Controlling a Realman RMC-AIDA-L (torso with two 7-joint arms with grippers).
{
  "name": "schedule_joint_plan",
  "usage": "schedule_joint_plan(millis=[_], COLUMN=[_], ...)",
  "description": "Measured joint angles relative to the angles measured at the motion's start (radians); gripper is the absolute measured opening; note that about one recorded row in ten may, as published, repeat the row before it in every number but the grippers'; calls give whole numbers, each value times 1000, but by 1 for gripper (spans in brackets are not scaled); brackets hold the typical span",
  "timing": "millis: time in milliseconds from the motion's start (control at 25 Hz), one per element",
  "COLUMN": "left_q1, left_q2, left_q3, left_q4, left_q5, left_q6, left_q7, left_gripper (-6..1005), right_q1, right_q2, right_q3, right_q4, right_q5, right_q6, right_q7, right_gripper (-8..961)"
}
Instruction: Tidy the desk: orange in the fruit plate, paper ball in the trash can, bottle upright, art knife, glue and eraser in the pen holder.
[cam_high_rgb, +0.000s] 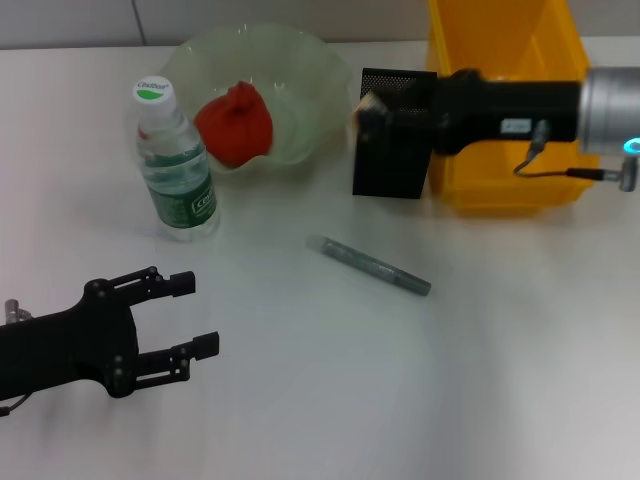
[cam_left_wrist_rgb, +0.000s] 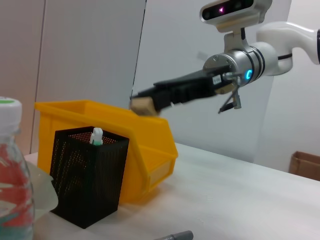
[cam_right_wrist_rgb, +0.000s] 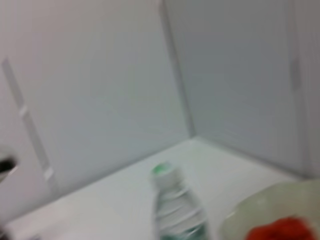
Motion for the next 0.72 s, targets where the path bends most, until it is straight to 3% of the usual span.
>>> schedule_joint_plan(millis=[160, 320, 720], left_q1=[-4, -5, -7], left_q2=[0, 1, 2], left_q3=[1, 3, -2], left_q4=[0, 0, 0], left_q5=[0, 0, 0], left_q6=[0, 1, 4], left_q7=[-2, -3, -3], left_gripper=[779, 779, 780], right_q1=[-15, -15, 14], right_q2=[2, 2, 1], right_q3=[82, 102, -67], right_q4=[6, 11, 17], right_q5=[10, 10, -27], right_q6=[43, 107, 297], right_q7=[-42, -64, -68], right_gripper=[457, 478, 531])
